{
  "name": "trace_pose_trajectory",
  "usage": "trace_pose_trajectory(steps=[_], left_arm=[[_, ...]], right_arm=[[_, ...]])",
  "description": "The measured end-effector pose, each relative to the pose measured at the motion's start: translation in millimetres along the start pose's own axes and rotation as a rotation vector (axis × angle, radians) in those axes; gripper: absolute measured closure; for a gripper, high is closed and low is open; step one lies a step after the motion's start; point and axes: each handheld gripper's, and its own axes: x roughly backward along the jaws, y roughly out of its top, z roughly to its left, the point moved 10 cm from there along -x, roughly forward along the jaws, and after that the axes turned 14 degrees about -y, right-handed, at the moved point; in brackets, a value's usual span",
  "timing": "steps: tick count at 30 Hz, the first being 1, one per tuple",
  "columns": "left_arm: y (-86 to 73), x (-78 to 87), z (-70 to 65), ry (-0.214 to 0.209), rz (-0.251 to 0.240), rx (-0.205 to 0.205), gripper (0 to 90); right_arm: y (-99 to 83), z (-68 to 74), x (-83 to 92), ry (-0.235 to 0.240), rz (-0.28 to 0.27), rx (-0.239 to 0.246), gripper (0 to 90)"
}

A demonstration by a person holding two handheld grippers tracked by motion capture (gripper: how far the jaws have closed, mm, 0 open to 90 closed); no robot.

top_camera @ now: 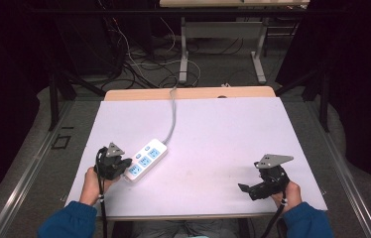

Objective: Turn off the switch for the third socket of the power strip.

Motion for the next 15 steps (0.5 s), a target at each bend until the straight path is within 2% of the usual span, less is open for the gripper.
trace_pose_trajectory(steps=[2,15], left_arm=[[-0.1,0.3,-0.1,-0.003,-0.001,0.009,90.0],[0.0,0.4,0.1,-0.007,-0.002,0.006,90.0]], right_arm=[[0.0,0.1,0.0,0.000,0.001,0.000,2.9],[0.2,0.5,0.1,0.006,0.000,-0.003,2.9]])
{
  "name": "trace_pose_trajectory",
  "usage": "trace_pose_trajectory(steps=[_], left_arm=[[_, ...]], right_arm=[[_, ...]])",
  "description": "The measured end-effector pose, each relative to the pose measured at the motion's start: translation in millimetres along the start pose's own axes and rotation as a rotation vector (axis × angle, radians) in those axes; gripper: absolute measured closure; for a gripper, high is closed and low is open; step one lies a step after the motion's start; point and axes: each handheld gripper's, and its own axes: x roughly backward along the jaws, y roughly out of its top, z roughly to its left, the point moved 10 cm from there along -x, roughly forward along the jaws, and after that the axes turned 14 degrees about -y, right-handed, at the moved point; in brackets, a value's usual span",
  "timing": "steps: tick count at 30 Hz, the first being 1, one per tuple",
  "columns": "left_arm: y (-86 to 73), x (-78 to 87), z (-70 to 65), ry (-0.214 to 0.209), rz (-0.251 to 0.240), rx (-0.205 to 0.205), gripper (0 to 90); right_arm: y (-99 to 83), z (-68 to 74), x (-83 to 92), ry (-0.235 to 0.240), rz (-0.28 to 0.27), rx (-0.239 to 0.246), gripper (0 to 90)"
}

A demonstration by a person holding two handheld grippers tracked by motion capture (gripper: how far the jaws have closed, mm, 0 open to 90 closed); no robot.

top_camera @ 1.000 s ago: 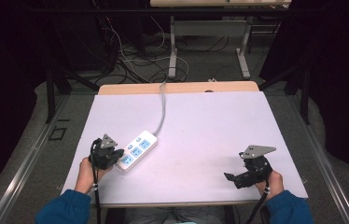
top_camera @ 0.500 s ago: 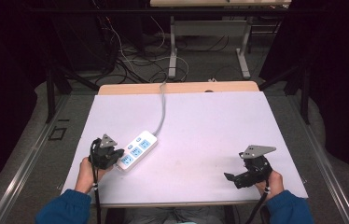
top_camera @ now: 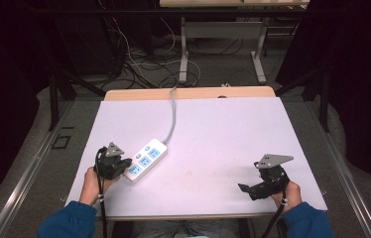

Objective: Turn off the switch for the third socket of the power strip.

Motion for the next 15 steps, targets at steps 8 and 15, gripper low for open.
trace_pose_trajectory(steps=[8,15], left_arm=[[-0.1,0.1,-0.6,-0.003,0.003,0.001,90.0],[0.0,0.0,0.0,-0.002,0.003,-0.004,90.0]], right_arm=[[-0.2,-0.3,0.2,-0.002,0.000,0.003,2.9],[0.6,0.1,-0.3,0.003,-0.011,-0.001,2.9]])
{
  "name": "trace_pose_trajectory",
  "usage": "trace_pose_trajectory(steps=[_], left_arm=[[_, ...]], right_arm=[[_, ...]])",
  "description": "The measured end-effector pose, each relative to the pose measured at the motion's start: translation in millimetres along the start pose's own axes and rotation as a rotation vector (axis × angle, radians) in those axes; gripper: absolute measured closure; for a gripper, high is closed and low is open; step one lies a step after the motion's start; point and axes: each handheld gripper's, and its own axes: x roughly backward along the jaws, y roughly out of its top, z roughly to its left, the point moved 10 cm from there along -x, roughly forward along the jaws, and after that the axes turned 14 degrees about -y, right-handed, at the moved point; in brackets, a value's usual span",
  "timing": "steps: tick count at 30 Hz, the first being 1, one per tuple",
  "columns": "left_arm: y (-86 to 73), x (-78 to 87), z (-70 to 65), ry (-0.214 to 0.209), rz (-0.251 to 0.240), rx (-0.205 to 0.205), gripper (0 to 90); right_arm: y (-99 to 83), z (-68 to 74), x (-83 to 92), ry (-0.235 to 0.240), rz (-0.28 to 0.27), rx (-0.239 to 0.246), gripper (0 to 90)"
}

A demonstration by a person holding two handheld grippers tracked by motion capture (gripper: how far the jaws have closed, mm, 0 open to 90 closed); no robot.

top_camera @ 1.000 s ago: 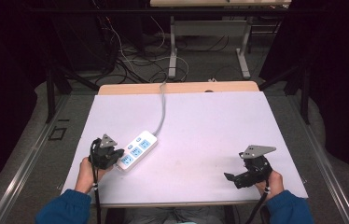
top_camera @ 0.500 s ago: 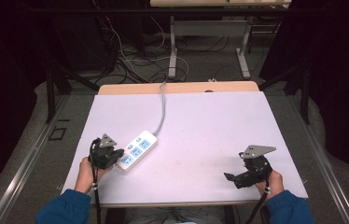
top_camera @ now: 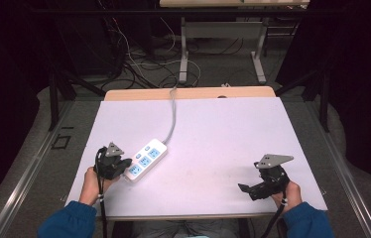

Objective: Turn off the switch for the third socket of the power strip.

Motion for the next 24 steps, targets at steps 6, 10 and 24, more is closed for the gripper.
trace_pose_trajectory(steps=[6,10,24], left_arm=[[-0.6,0.3,-0.6,-0.001,0.011,-0.007,90.0],[-0.6,0.3,-0.8,-0.001,0.011,-0.008,90.0],[-0.5,0.4,-0.7,-0.002,0.012,-0.010,90.0]], right_arm=[[-0.2,0.1,-0.2,0.003,0.002,0.000,2.9],[-1.0,-0.5,0.4,-0.004,0.012,0.003,2.9],[-1.1,-0.3,0.6,-0.005,0.013,0.003,2.9]])
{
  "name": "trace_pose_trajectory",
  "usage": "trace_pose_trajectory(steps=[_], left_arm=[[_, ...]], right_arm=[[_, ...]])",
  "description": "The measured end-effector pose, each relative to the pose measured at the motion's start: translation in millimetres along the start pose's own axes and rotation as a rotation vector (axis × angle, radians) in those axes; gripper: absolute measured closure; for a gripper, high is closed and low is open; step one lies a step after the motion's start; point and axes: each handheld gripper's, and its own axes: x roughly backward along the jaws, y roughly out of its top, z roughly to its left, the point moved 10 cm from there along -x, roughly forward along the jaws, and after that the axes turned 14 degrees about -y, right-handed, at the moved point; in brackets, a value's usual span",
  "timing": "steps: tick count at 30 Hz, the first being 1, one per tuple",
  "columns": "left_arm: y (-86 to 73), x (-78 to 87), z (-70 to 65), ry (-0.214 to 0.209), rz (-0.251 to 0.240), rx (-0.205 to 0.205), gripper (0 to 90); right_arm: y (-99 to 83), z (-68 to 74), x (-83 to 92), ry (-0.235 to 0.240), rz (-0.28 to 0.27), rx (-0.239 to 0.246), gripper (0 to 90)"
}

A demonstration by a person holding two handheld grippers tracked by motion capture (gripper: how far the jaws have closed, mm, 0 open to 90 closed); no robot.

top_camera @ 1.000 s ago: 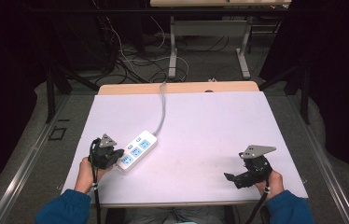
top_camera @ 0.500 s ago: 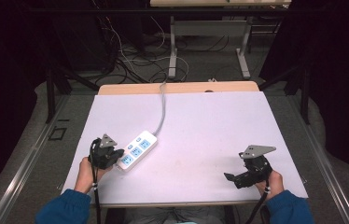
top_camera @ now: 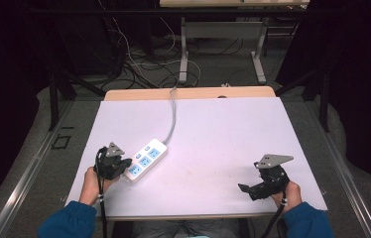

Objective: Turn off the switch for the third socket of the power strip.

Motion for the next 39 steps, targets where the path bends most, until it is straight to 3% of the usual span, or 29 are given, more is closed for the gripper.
trace_pose_trajectory(steps=[39], left_arm=[[0.3,0.2,0.4,0.005,0.003,-0.010,90.0]], right_arm=[[0.2,-0.2,-0.2,0.000,-0.003,0.001,2.9]])
